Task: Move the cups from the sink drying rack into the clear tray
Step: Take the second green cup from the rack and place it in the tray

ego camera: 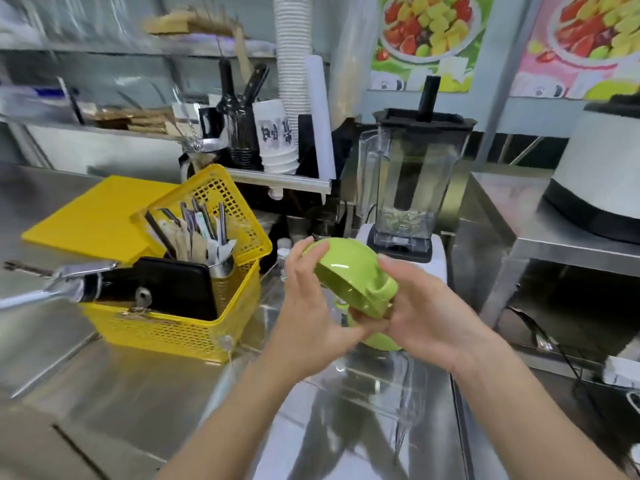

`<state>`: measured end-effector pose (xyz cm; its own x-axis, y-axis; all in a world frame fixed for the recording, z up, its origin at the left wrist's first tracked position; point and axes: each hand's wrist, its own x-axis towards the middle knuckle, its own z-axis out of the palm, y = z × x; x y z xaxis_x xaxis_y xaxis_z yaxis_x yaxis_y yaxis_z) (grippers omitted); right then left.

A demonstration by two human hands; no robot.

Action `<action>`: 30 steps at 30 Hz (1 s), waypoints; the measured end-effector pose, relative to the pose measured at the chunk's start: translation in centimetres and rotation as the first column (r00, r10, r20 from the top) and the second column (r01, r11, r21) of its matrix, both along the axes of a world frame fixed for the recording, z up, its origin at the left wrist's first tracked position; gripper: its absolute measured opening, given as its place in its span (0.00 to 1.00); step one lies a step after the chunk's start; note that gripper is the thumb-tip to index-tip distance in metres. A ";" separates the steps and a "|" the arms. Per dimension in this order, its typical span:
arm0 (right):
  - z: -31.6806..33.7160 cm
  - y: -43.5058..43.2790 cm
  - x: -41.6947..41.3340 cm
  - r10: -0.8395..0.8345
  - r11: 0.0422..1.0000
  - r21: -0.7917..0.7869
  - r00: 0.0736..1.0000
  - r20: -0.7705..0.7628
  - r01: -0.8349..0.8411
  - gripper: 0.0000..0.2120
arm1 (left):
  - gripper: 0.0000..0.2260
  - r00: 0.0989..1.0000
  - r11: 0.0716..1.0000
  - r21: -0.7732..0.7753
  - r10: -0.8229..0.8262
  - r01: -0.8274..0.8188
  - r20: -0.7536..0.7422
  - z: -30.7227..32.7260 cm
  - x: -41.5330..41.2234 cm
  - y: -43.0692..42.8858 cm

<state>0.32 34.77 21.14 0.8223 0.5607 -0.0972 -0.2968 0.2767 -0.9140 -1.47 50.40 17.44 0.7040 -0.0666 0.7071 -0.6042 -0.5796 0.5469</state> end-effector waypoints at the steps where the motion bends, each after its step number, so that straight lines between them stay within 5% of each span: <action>1: -0.4 0.6 0.6 -0.030 0.999 0.026 0.999 -0.030 0.031 0.42 | 0.43 0.991 0.996 0.050 -0.063 0.069 -0.116 -0.1 0.0 1.3; 3: -1.0 1.8 1.4 -0.097 0.993 0.068 0.994 -0.046 0.100 0.33 | 0.41 0.936 0.985 0.018 -0.156 0.171 -0.316 -0.3 -0.4 3.4; 5: -1.6 3.2 2.0 -0.133 0.989 0.064 0.991 -0.029 0.135 0.23 | 0.36 0.909 0.971 -0.203 -0.198 0.130 -0.367 -0.7 -0.3 4.5; 9: -2.9 6.4 3.1 -0.164 0.986 0.009 0.985 0.047 0.164 0.29 | 0.32 0.913 0.873 -0.487 -0.190 -0.011 -0.362 -1.3 1.2 6.2; 12: -3.8 7.7 4.1 -0.112 0.955 -0.247 0.972 0.209 0.163 0.31 | 0.36 0.834 0.842 -0.540 -0.313 0.023 -0.454 -1.7 2.3 8.1; 17: -4.5 8.5 5.8 0.093 0.763 -0.610 0.897 0.432 0.214 0.35 | 0.36 0.785 0.940 -0.341 -0.208 -0.005 -0.584 -2.8 3.9 9.8; 22: -4.7 8.3 7.5 0.284 0.690 -0.700 0.821 0.496 0.185 0.21 | 0.35 0.769 0.992 -0.122 -0.090 0.017 -0.633 -4.3 4.7 10.1; 30: -4.9 8.3 10.3 0.393 0.615 -0.775 0.796 0.461 0.145 0.20 | 0.36 0.743 0.991 0.075 0.131 -0.109 -0.656 -5.4 6.2 9.5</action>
